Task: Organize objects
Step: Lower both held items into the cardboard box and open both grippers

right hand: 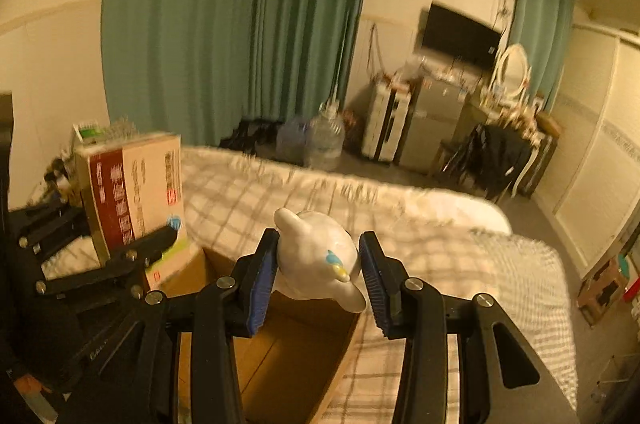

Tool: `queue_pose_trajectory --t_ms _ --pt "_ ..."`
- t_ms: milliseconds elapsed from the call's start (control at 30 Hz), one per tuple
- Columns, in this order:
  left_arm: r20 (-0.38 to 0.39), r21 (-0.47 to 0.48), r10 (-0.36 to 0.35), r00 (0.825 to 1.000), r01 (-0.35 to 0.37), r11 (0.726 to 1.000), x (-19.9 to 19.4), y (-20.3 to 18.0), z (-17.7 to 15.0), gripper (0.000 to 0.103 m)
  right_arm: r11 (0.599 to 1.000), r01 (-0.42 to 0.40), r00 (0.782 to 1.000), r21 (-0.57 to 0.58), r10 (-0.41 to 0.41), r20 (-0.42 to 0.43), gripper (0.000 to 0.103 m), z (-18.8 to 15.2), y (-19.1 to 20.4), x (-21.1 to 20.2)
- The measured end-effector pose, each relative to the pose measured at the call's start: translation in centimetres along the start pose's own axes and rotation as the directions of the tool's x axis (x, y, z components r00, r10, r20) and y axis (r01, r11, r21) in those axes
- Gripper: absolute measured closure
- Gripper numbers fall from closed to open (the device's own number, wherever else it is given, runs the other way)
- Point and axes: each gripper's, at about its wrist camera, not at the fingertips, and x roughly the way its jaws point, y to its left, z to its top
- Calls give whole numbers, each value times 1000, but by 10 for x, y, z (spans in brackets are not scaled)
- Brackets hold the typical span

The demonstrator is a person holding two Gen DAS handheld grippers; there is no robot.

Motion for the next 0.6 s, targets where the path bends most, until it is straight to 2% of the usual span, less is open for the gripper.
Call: queue_pose_trajectory --t_ms 167,367,433,467,500,567,600 --pt "-55 16 -3 998 4 1000 35 -3 -20 72 999 -38 998 1 38 -57 63 -34 -4 40" --pt "-112 13 -17 994 19 1000 55 -5 -38 71 998 -70 995 -3 69 -71 62 -59 -1 41" --pt "-124 7 -33 992 34 999 52 -8 -38 65 999 -53 997 9 54 -59 62 -58 -3 35" --pt "-122 8 -42 992 43 999 47 -8 -37 46 999 -43 998 16 44 -55 55 -57 -5 32" --pt "-111 13 -36 993 38 999 39 -8 -36 23 999 -38 998 22 39 -52 38 -55 -6 29" --pt "-69 25 0 998 2 1000 21 -7 -35 9 998 -39 999 42 40 -20 28 -48 -9 10" --pt "-43 36 11 999 -9 999 9 -5 -34 9 998 -36 999 48 36 -3 27 -41 -11 -2"
